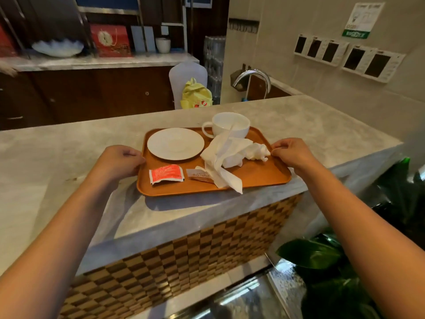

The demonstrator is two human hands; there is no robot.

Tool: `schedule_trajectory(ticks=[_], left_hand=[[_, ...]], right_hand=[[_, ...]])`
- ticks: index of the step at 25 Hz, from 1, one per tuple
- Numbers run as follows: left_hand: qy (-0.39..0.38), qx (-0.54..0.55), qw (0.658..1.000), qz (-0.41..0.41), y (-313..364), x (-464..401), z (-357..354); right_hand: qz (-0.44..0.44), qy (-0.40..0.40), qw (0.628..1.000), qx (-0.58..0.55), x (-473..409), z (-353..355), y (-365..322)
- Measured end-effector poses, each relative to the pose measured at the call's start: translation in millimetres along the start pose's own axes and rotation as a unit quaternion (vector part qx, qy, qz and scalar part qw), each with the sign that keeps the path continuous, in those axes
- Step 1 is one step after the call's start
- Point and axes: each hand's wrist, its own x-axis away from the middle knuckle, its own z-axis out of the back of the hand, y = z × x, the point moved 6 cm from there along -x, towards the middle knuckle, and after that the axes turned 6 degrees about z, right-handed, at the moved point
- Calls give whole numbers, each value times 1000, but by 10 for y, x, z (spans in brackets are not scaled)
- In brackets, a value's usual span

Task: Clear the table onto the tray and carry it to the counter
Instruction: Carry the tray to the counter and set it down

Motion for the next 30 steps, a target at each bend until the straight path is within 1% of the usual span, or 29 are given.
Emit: schedule_trajectory(ticks=[5, 8, 14, 20, 22, 25, 27, 30], left_hand=[[31, -29, 999, 34, 112, -361, -237], [42, -55, 997, 34, 154, -476, -356], [51, -66, 995, 49, 99, -607, -557], [61, -125, 990, 9, 153, -652, -614], [68, -155, 986, -8, 178, -655, -607], [71, -163, 984, -24, 189, -646, -594], [77, -171, 982, -34, 213, -642, -581], [62, -232, 969, -63, 264, -638, -603]], right_hand=[[2, -11, 1000, 5, -479, -119, 45], [0, -22, 1000, 16, -663, -156, 80], [-2, 8, 1000, 29, -839, -207, 162], [44, 12, 995, 90, -879, -241, 108], [49, 4, 993, 103, -876, -246, 118], [52, -4, 991, 121, -889, -227, 131], [68, -4, 989, 131, -896, -220, 111], [117, -6, 977, 178, -889, -239, 85]])
